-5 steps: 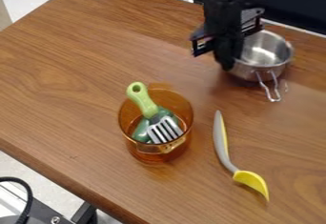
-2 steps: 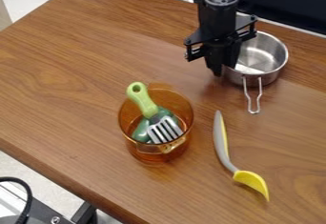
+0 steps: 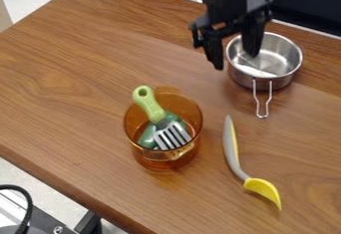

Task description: Move the silver pot above the two objects

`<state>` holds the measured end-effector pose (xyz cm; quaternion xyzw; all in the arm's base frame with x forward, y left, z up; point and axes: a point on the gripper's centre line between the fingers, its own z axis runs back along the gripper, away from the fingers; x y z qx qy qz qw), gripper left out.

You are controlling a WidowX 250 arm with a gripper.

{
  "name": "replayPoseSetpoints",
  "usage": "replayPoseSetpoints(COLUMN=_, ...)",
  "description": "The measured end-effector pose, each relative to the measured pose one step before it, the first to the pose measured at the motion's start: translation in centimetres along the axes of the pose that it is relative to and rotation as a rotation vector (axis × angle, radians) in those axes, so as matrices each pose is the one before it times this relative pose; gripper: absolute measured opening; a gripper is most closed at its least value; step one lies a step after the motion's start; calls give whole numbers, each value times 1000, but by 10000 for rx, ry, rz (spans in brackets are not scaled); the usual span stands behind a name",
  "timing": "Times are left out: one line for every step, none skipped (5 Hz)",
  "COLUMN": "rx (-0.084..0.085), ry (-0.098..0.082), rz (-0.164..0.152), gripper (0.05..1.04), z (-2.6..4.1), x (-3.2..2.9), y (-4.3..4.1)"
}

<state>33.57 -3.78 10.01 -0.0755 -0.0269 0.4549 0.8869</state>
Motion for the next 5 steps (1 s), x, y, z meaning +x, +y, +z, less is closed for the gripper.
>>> replayPoseSetpoints(rx=-502, ry=-89, rz=-101, gripper=1003, z=3064, x=-420, y=1162)
replayPoseSetpoints(rx=-73, ry=361, rz=-313, gripper=999, z=437, x=-860, y=1554)
replayPoseSetpoints(rx=-199, ry=-544, rz=-808, gripper=999, z=114, x=-2589, y=766)
replayPoseSetpoints(rx=120, ry=288, rz=-886, gripper=999, z=-702, x=-3660, y=-382)
replayPoseSetpoints(rx=276, ry=358, rz=-807, gripper=999, z=-1358, x=-3380, y=13)
